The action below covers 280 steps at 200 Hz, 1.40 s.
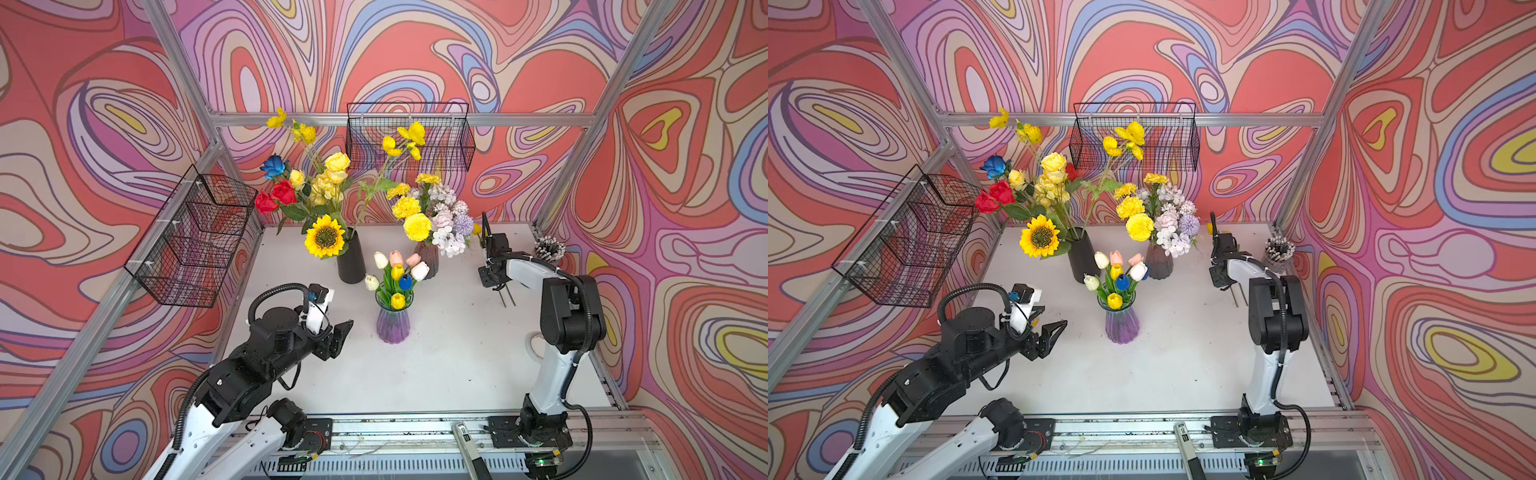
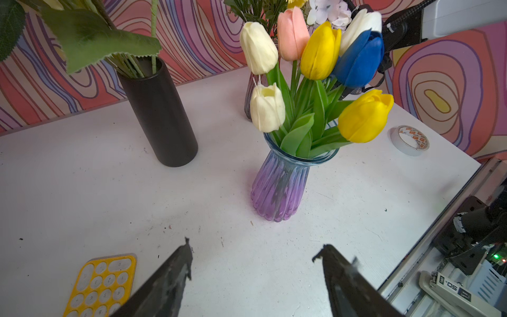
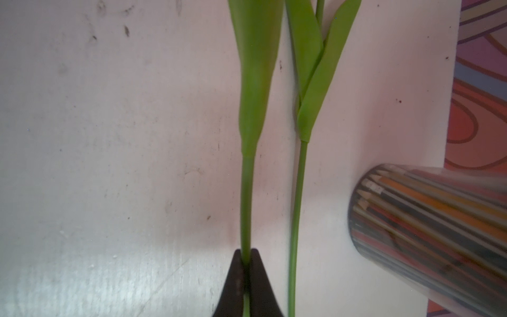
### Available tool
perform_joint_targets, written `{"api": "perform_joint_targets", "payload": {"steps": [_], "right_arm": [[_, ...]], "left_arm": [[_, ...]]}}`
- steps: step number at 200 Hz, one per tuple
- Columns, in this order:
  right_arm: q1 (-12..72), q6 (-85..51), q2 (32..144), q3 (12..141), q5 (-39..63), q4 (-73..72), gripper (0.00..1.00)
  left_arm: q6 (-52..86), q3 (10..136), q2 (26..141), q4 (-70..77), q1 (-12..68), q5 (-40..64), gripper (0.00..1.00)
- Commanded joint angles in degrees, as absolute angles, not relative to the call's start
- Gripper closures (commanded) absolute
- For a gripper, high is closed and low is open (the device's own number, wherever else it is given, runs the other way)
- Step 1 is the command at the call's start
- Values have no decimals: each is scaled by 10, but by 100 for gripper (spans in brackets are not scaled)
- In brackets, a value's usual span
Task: Pick out yellow flowers from the vase
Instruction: Place the flower at the center of the board.
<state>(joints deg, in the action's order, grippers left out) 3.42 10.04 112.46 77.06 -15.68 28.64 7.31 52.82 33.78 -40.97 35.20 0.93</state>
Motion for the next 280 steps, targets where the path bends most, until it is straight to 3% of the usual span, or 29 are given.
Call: {"api": "perform_joint_targets", "payload": {"steps": [1,130,208,280], "right_arm": [[30,108,1136,771,-168,275,100],[24,95,1150,766,-169,271,100],[24,89,1147,773,-162,280,88],[24,78,1105,776,-127,303,84]], "left_arm": [[81,522,335,-423,352,1,22],[86,514,335,-422,351,0,22],[85,514,345,-412,352,1,22],[80,509,359,-389,352,10,21]]}}
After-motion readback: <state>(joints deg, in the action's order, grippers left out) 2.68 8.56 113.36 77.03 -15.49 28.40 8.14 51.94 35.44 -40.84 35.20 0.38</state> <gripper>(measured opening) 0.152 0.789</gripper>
